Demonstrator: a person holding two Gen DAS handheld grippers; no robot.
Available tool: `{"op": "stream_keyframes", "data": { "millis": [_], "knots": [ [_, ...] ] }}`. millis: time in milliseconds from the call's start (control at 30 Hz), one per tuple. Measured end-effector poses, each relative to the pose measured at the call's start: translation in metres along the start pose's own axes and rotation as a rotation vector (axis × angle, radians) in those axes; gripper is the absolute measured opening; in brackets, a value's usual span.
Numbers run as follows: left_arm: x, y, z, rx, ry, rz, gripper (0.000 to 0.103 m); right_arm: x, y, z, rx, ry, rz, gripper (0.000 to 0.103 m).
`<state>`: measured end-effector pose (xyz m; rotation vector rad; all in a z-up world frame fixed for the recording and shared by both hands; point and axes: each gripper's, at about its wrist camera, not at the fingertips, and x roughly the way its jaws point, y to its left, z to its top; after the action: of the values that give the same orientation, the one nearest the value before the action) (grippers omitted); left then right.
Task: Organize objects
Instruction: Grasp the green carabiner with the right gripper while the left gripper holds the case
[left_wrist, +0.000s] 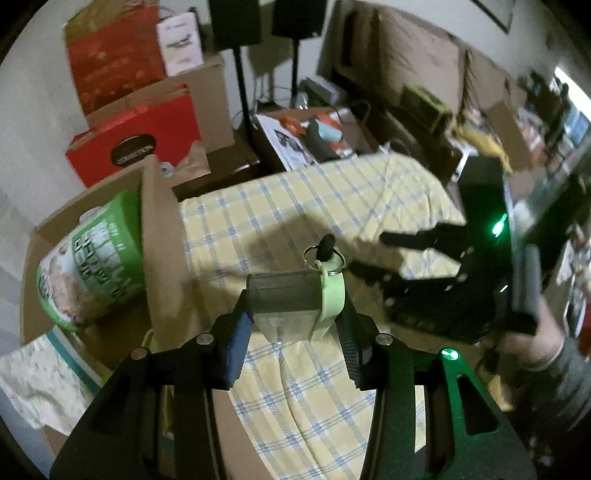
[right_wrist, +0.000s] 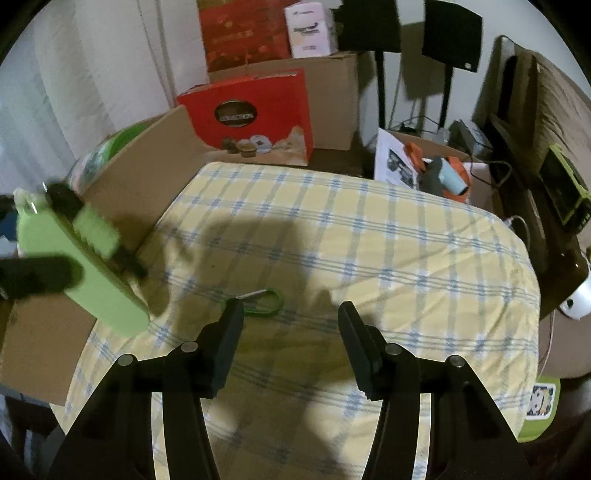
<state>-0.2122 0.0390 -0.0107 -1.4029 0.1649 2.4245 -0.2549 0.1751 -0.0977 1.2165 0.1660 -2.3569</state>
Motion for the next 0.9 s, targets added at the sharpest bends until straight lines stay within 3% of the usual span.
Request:
{"op": "stream_keyframes", "data": {
  "millis": [333, 433, 633, 767, 900],
  "knots": [
    [-0.019, 0.023, -0.005, -0.1, -0.062, 0.005, 0.041, 0.016, 0.022, 0.003, -0.076, 0.003, 0.037, 0.063],
    [-0.023, 0.024, -0.004, -0.117, -0.089, 0.039, 0.041, 0.024, 0.031, 0.002, -0.119, 0.016, 0.012, 0.063],
    [-0.02, 0.018, -0.005, -0.108, -0.085, 0.022, 0.041, 0.032, 0.033, -0.001, -0.144, 0.02, -0.005, 0.064],
    [-0.017, 0.016, -0.005, -0.112, -0.082, 0.014, 0.041, 0.033, 0.036, -0.001, -0.172, 0.014, -0.023, 0.045],
    [-0.017, 0.014, -0.007, -0.113, -0.079, 0.015, 0.041, 0.032, 0.036, -0.003, -0.166, 0.01, -0.034, 0.045]
  ]
}}
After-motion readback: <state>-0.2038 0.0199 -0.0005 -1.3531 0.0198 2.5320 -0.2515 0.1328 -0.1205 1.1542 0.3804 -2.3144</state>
